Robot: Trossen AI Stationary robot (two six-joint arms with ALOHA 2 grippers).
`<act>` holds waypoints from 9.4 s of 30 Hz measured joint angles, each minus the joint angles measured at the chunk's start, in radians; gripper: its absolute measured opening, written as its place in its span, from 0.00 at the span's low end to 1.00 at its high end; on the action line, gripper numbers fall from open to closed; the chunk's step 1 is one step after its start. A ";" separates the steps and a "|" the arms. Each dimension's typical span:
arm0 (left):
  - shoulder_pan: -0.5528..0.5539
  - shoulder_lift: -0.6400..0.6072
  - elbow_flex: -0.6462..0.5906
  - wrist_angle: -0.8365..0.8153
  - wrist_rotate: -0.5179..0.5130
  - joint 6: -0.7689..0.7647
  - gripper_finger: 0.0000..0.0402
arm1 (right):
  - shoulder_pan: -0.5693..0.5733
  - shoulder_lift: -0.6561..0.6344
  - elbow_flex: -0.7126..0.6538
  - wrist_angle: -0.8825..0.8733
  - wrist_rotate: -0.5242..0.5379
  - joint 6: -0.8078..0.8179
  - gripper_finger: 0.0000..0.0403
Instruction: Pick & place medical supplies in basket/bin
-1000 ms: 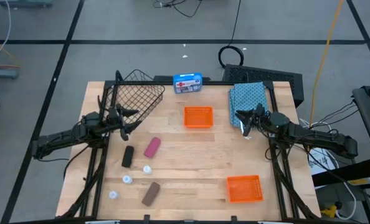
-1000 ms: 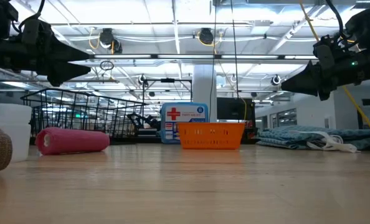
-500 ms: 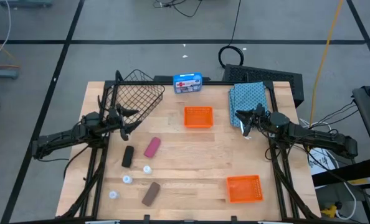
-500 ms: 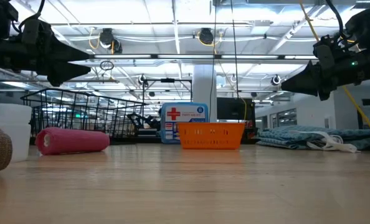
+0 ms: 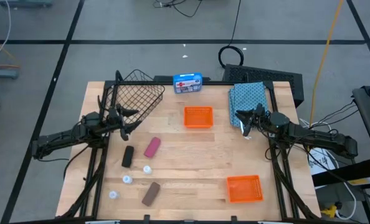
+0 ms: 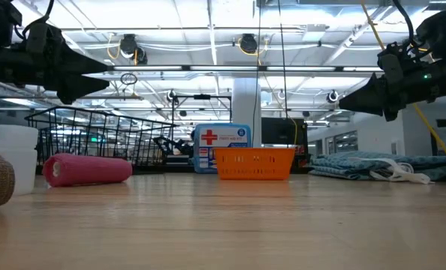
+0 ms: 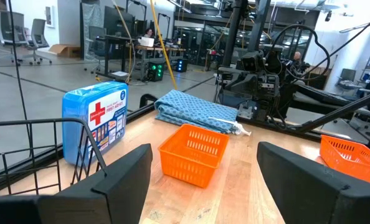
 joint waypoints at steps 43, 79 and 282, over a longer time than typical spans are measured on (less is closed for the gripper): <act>0.000 0.000 0.000 0.000 0.000 0.000 0.75 | 0.000 0.000 0.000 0.000 0.000 0.000 0.18; 0.000 0.000 0.000 0.176 0.001 -0.270 0.75 | 0.000 0.000 0.000 0.000 0.000 0.000 0.18; -0.084 1.484 1.002 -0.157 0.173 0.158 0.32 | 0.008 0.843 0.620 0.378 -0.338 -0.079 0.35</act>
